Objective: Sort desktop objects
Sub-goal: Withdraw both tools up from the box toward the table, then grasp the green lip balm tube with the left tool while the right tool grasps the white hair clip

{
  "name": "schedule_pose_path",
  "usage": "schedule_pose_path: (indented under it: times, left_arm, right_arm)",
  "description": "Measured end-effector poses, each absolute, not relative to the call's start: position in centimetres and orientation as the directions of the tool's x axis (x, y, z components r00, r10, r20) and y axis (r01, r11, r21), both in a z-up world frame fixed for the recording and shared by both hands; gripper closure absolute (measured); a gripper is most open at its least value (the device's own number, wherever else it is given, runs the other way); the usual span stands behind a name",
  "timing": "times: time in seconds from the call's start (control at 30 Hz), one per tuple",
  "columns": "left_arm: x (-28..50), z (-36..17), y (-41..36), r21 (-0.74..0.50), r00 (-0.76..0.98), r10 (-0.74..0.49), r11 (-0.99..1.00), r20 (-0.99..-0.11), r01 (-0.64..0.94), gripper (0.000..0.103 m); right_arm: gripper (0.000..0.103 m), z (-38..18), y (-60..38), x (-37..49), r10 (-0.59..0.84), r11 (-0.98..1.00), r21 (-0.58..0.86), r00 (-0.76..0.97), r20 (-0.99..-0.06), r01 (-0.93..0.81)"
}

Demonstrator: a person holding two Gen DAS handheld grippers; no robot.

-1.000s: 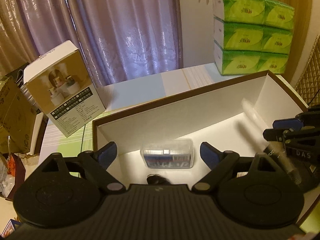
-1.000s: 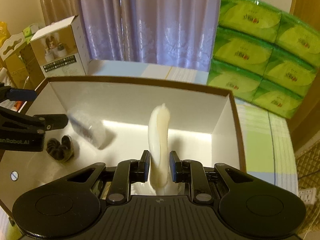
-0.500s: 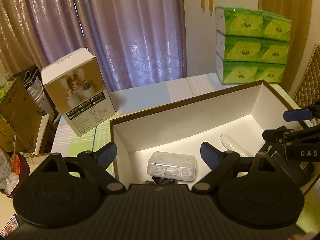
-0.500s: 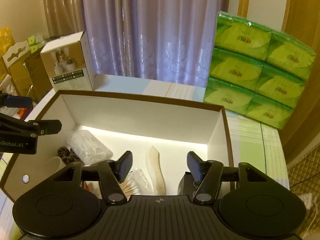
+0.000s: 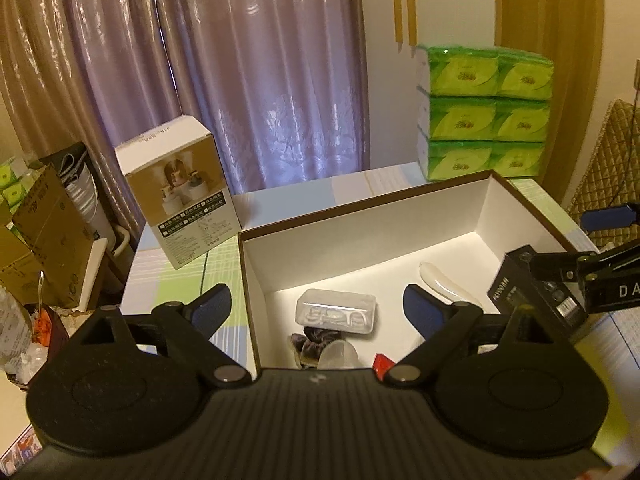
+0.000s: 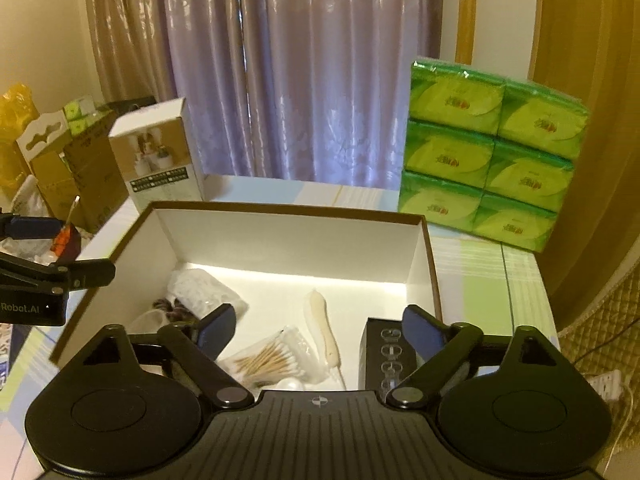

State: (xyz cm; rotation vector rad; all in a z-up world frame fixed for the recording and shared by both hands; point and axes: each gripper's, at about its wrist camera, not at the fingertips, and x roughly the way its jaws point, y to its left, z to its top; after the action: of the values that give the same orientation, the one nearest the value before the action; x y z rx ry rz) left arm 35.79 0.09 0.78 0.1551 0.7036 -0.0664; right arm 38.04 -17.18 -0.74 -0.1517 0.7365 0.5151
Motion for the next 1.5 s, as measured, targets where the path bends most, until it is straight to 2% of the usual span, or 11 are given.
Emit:
schedule_pose_path:
  times: [0.23,0.6,1.13,1.5]
  left_arm:
    - [30.8,2.3,0.6,0.104,0.780,-0.007,0.990,-0.626,0.093,0.009]
    - [23.6,2.5,2.5,0.057,0.775,0.027,0.998,-0.631,0.012,0.008]
    - [17.4,1.2,1.9,0.008,0.745,0.019,1.000,-0.667,-0.018,0.008]
    - [15.8,-2.1,1.0,0.072,0.702,0.065,0.997,-0.709,-0.020,0.008]
  right_arm:
    - [0.006,0.6,-18.9,33.9,0.407,0.865,0.049,0.641,-0.651,-0.500]
    - [0.002,1.2,-20.9,28.1,0.432,0.862,0.083,0.640,-0.635,-0.500]
    - [0.002,-1.0,-22.3,22.8,0.433,0.864,0.139,0.574,-0.695,-0.483]
    - [0.002,-3.7,-21.4,21.1,0.405,0.856,0.107,0.529,-0.746,-0.506]
